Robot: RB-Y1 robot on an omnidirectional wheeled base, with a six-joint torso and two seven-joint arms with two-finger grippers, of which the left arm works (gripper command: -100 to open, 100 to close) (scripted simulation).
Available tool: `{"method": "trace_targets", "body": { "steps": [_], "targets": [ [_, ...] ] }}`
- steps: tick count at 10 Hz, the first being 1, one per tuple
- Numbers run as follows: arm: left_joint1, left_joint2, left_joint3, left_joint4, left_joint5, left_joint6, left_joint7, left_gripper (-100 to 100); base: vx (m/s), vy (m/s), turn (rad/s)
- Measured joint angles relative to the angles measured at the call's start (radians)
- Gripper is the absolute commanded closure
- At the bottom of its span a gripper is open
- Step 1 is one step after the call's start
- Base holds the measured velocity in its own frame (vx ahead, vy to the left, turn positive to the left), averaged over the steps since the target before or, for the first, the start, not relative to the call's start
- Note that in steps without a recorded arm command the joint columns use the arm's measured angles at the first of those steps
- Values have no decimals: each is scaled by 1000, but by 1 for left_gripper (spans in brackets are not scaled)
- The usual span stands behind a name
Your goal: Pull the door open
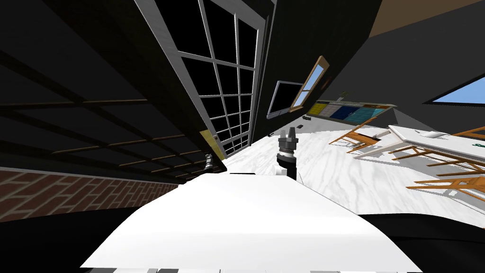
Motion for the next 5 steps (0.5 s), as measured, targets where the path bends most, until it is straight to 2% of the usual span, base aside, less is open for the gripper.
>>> {"method": "trace_targets", "body": {
  "steps": [1,2,3,4,5],
  "targets": [
    [13,-7,-7,-35,4,18,24,100,-32,2,-41],
    [25,-5,-14,-61,5,35,48,100,-18,1,-9],
    [10,-3,-11,-38,7,23,52,100,-5,11,-3],
    [18,-6,-13,-44,7,18,53,100,-1,-1,29],
    [1,1,-12,-14,8,9,54,100,-25,-2,-44]
  ]
}}
